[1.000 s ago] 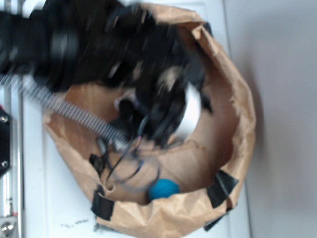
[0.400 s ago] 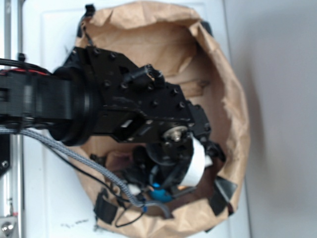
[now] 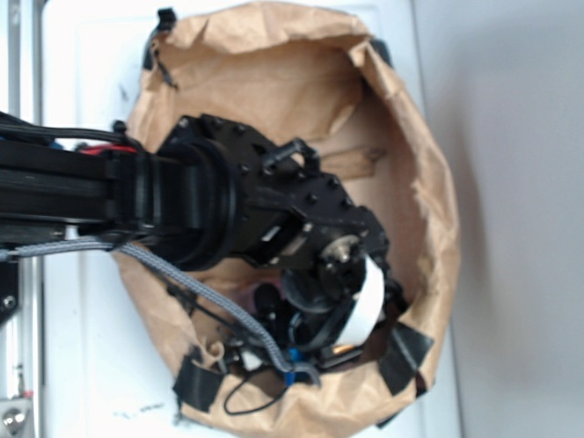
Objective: Grab the blue ball.
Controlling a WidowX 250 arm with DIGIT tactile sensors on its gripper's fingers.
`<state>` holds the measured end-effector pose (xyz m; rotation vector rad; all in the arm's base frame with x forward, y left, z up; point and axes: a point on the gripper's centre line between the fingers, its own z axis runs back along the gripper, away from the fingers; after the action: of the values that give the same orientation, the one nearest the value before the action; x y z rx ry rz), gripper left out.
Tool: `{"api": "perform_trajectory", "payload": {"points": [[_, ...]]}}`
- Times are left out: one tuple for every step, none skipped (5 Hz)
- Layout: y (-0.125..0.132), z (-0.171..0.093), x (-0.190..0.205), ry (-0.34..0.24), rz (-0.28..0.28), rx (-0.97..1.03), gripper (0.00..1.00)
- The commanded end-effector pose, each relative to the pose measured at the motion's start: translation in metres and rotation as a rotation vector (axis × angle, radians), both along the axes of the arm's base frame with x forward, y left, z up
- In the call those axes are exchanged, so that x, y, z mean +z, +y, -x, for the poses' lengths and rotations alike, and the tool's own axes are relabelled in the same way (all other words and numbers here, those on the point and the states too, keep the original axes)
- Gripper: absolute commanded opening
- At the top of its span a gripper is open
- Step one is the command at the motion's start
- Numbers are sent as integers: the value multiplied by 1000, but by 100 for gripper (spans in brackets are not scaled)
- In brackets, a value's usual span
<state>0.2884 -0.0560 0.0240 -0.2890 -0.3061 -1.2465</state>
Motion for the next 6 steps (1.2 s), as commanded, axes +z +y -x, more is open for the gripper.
{"api": "perform_trajectory", "payload": {"points": [[15,-9,3,-20,3,-14,0],[17,-10,-3,-5,-15,1,0],[23,-10,1,7,8,6,0],[34,-7,20,6,46,33,0],[56,-9,63,-4,60,175,0],[87,-17,110,36,68,351,0]]}}
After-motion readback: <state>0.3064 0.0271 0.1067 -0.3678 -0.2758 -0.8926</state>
